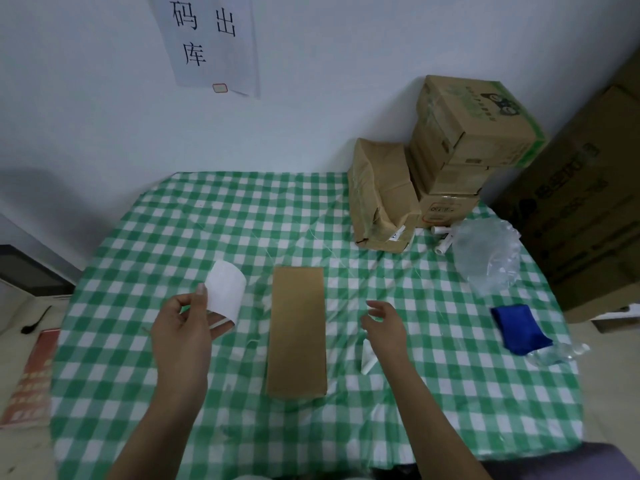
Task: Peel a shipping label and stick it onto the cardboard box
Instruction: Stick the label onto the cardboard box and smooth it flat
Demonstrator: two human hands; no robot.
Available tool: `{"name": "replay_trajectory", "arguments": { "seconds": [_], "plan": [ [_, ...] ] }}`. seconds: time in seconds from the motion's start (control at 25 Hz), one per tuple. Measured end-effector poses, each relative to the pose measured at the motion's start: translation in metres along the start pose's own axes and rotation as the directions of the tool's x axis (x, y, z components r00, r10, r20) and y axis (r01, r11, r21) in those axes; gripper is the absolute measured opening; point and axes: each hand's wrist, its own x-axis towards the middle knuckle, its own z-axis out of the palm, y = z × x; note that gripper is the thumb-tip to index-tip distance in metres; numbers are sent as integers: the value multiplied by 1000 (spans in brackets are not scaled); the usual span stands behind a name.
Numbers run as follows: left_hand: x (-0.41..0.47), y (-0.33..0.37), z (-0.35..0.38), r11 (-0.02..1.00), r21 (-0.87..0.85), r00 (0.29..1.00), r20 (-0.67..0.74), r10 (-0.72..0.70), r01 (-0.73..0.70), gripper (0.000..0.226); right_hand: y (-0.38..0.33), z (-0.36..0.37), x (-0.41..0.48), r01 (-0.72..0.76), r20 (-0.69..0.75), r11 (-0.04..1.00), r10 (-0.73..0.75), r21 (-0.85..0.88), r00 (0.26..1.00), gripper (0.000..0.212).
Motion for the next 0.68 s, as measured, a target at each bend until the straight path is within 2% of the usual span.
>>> {"name": "replay_trajectory", "arguments": {
  "seconds": [0.08, 0.16, 0.24, 0.32, 0.4, 0.48, 0.56, 0.68],
  "plan": [
    [1, -3, 3, 1000, -6, 1000, 8, -16, 16, 26, -36, 9, -19, 125, 80, 989, -131, 78, 988, 20],
    [1, -5, 9, 999, 4, 999, 23, -34, 34, 29, -70, 16, -41, 249, 185, 963, -264, 102, 947, 15],
    [1, -5, 13, 999, -1, 998, 25, -49, 49, 27, -95, 26, -63, 368, 309, 927, -370, 68, 876, 17],
    [-2, -4, 18, 999, 14, 998, 46, -53, 53, 27, -106, 38, -80, 547, 363, 837, -506, -13, 782, 27],
    [-7, -5, 22, 998, 32, 996, 67, -52, 50, 31, -104, 51, -90, 736, 352, 670, -667, -103, 657, 37],
    [-12, -6, 27, 997, 34, 993, 89, -74, 71, 32, -100, 61, -97, 813, 304, 565, -757, -142, 579, 36],
    [-17, -8, 31, 994, 49, 987, 125, -105, 100, 34, -95, 68, -101, 834, 232, 533, -801, -142, 552, 28],
    [-20, -18, 35, 991, 21, 974, 184, -134, 133, 38, -86, 70, -100, 818, 169, 553, -801, -160, 575, 17]
  ]
}}
